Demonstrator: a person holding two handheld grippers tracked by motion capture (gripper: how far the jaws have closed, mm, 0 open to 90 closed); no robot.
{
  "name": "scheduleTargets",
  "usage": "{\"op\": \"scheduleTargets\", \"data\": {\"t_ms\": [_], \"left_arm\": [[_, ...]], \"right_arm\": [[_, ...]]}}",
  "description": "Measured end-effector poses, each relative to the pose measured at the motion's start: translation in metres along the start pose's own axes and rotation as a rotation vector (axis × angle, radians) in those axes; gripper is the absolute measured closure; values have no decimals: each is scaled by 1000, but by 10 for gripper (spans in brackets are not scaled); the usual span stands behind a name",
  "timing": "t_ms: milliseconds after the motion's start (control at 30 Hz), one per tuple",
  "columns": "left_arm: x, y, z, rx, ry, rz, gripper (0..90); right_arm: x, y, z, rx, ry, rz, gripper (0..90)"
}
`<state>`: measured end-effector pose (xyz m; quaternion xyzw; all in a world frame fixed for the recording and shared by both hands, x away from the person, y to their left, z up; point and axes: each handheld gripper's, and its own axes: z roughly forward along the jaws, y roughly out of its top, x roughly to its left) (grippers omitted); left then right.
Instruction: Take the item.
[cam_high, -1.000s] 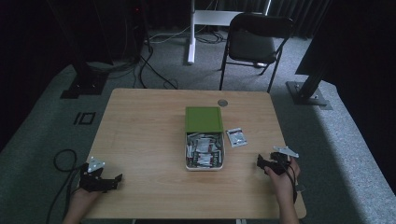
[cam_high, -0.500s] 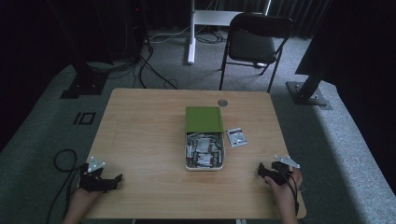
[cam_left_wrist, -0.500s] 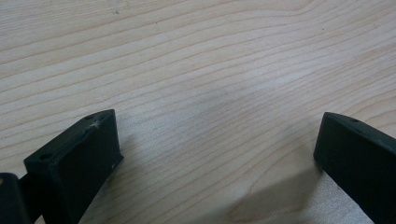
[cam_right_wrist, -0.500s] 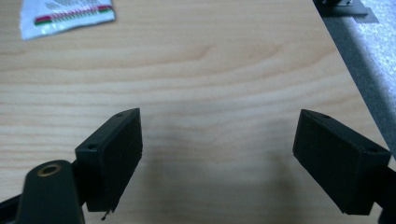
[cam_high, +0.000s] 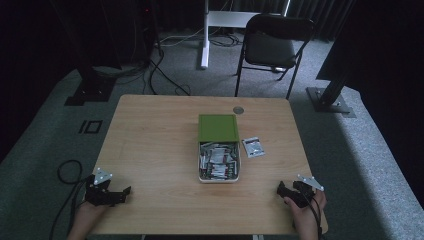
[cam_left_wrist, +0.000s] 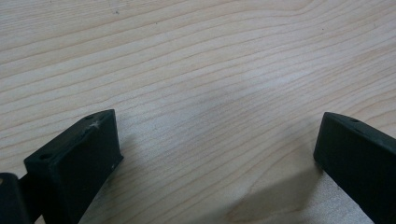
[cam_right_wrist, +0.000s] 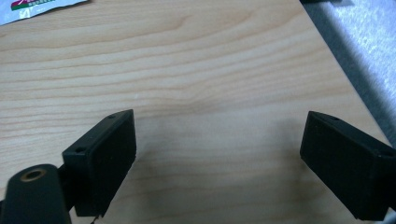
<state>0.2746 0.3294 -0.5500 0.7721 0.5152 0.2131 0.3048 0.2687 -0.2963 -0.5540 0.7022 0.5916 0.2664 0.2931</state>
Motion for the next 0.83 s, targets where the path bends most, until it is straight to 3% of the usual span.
{"op": "scheduleTargets", "data": {"t_ms": [333, 833], "left_arm": [[0, 0, 0, 0, 0, 0, 13], [0, 0, 0, 0, 0, 0, 13]], "right_arm": [[-5, -4, -1, 3, -45, 41, 106], [-6, -6, -3, 5, 0, -2, 105]]}}
